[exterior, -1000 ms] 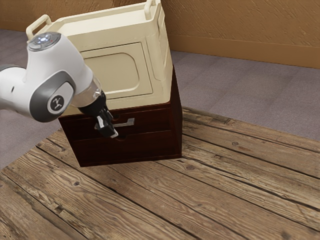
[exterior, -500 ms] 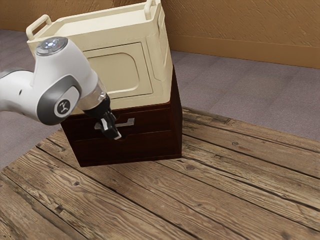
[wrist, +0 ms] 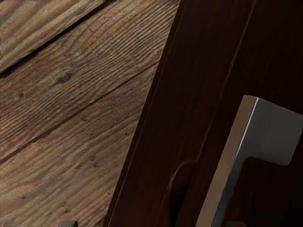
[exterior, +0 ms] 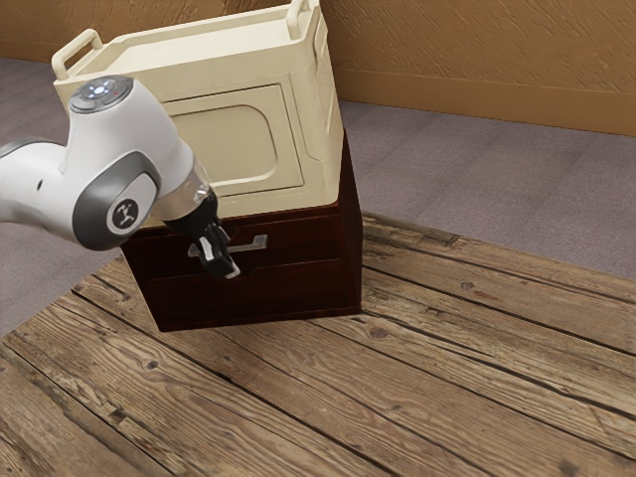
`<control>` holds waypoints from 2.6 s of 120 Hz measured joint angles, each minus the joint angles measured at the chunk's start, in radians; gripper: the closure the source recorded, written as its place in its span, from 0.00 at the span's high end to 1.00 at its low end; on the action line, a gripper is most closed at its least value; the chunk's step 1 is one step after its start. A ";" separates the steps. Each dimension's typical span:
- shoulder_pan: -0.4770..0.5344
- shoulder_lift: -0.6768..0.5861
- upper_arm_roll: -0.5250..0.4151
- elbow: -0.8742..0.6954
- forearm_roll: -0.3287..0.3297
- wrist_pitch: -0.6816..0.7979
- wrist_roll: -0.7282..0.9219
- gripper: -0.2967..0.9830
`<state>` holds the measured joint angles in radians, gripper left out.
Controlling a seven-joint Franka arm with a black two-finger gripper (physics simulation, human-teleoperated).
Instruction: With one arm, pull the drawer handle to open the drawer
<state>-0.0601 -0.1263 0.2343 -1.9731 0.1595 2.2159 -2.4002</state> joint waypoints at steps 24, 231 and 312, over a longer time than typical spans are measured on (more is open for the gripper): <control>0.000 -0.002 -0.001 -0.001 -0.004 -0.006 0.001 0.37; -0.087 -0.204 0.011 -0.178 -0.018 -0.100 0.087 0.15; -0.128 -0.302 -0.005 -0.267 -0.013 -0.102 0.091 0.15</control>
<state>-0.1880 -0.4283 0.2291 -2.2401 0.1468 2.1135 -2.3091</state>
